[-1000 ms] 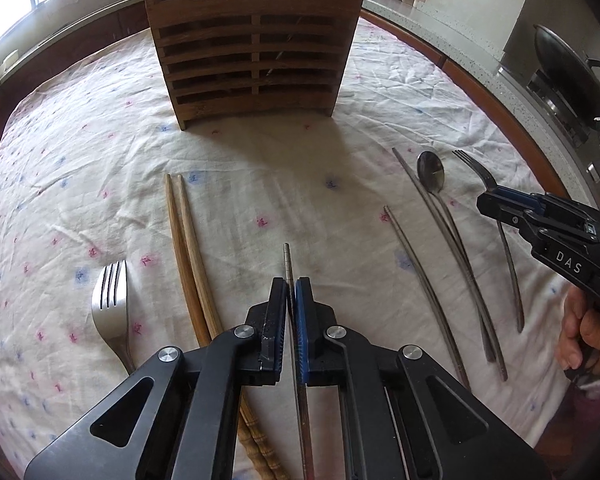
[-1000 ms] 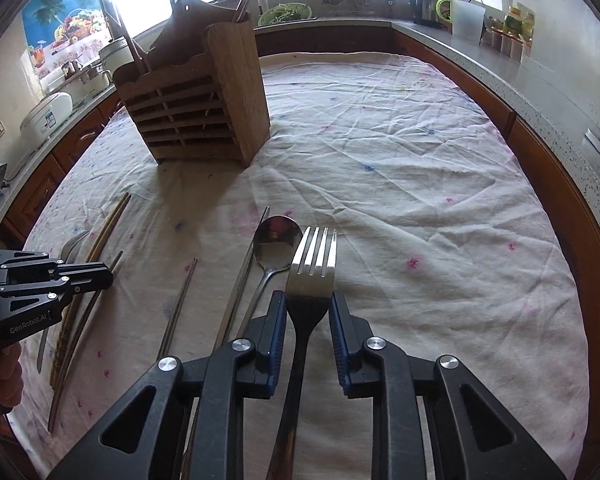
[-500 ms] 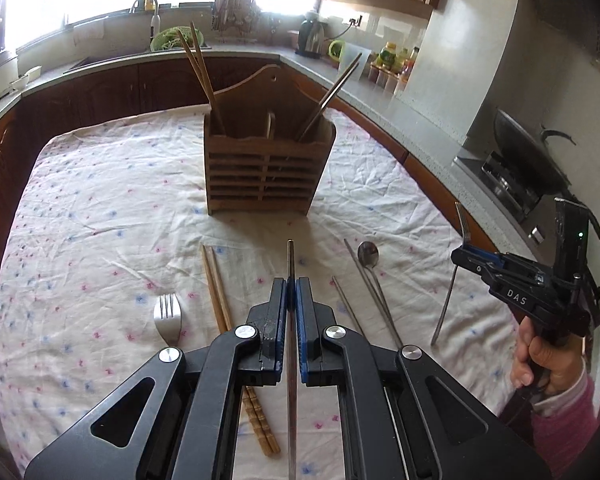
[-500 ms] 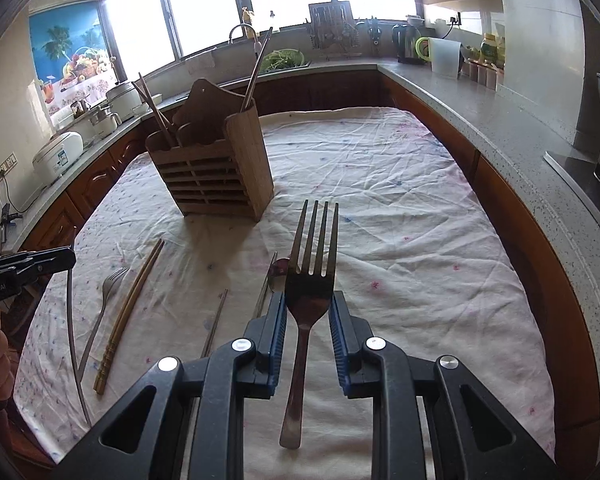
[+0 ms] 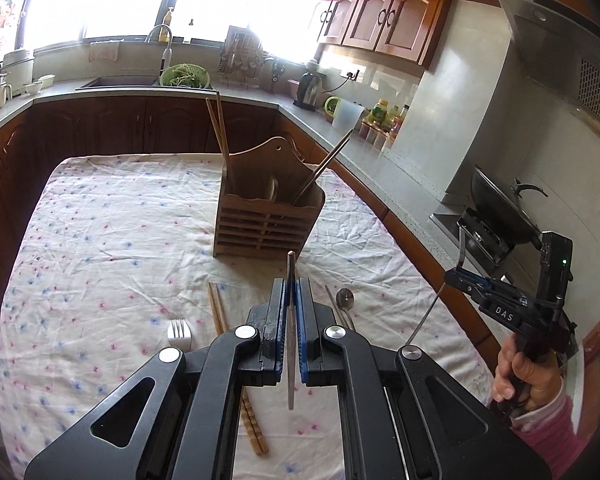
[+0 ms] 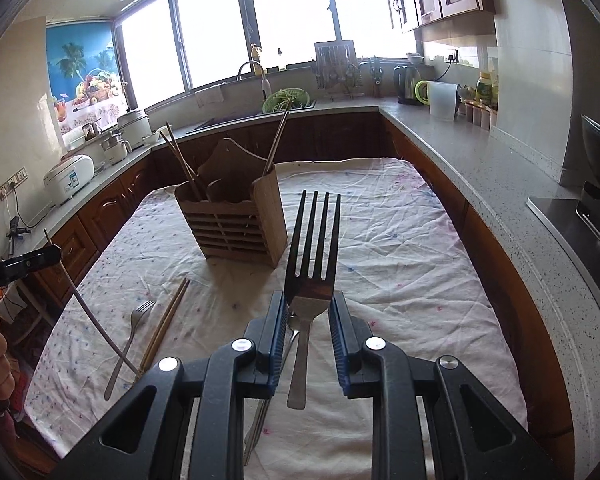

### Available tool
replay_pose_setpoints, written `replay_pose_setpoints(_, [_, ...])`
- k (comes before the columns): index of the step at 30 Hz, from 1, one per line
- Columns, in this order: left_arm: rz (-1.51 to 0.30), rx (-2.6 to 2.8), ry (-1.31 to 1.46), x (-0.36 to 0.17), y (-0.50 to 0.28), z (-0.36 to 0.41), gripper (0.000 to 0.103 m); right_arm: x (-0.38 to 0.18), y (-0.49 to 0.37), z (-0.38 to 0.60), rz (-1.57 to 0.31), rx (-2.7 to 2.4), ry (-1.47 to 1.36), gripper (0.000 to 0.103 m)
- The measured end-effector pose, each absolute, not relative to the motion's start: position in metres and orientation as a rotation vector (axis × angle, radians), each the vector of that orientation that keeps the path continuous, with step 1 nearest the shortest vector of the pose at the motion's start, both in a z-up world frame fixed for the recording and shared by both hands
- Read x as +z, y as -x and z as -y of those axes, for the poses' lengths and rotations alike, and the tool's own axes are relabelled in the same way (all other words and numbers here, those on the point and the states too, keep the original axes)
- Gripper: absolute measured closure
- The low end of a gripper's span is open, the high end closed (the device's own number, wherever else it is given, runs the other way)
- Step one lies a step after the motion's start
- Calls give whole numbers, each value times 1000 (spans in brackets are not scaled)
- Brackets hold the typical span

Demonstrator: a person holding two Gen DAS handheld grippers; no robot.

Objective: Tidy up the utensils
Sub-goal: 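Lift the held fork and steel chopstick and carry both over the wooden holder, then lower the fork and chopstick into the holder and open both tools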

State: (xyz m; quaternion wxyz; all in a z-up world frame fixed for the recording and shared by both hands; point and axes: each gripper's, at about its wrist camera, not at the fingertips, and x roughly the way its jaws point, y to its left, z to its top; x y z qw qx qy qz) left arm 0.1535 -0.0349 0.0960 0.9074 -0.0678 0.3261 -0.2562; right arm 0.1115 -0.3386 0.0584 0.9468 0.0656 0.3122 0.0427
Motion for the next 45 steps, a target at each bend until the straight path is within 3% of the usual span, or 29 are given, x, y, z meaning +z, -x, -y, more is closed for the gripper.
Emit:
replay_pose_setpoints(18, [-529,-492,198,140,-184,15,99,81,-149,322,-580,158,-197,81])
replay_pose_setpoints(35, [-362,-430,210,208,-281,20,99,132,-251,303,-472,201,-229,81])
replay_pose_setpoints(45, [-386,-378,243,186,-347,34,99,122,-303,295,-473,201,-219,81])
